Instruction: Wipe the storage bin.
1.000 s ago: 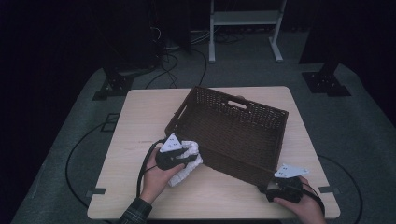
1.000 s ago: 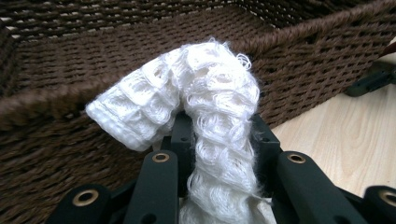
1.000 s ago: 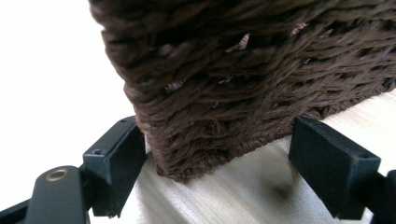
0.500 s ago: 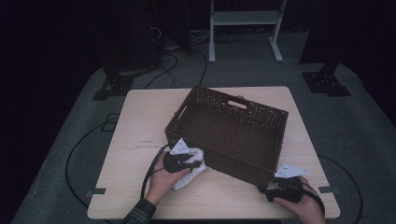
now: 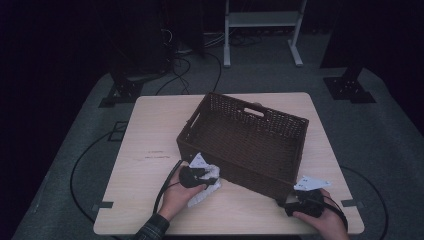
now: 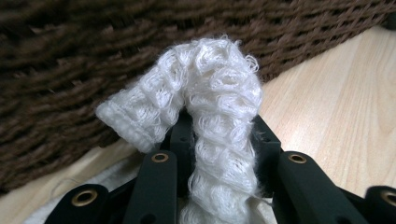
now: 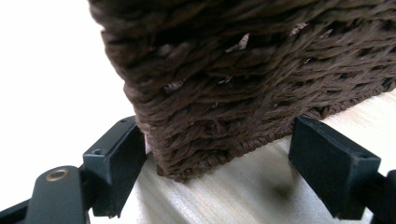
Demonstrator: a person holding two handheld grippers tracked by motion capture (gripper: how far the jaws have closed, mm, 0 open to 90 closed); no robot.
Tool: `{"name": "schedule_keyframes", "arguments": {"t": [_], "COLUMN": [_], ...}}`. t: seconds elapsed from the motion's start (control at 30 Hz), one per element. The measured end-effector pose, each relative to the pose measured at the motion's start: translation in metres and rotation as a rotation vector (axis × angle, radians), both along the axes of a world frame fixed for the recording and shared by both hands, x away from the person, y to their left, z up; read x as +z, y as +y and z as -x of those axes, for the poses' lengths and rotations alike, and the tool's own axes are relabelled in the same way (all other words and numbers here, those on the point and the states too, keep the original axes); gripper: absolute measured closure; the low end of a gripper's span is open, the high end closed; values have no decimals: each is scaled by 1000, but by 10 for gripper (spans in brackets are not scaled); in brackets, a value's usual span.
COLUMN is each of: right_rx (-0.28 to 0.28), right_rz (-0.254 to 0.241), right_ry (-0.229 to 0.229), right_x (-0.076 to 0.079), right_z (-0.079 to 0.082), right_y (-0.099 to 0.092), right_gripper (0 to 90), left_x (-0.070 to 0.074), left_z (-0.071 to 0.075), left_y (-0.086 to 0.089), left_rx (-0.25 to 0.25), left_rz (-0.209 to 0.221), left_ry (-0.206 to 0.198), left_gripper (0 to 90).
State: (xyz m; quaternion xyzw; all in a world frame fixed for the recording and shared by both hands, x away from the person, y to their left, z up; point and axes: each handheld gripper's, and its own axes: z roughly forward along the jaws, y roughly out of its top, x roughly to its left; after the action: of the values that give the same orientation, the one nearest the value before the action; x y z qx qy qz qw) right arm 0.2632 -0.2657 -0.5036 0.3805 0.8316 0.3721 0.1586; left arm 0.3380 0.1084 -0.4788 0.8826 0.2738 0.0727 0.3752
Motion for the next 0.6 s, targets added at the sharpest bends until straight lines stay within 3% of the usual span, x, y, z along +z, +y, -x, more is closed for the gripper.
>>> {"name": "schedule_keyframes", "arguments": {"t": [0.27,0.6], "right_rx": [0,0], "right_rz": [0,0], "right_ry": [0,0], "right_x": [0,0], "right_z": [0,0], "right_y": [0,0], "right_gripper": [183,183], "left_x": [4,25], "left_z": [2,8], "left_y": [0,1], "left_rx": [-4,-15], "left_rz": [-5,19], "left_ry": [-8,-80], "left_gripper": [689,689]}}
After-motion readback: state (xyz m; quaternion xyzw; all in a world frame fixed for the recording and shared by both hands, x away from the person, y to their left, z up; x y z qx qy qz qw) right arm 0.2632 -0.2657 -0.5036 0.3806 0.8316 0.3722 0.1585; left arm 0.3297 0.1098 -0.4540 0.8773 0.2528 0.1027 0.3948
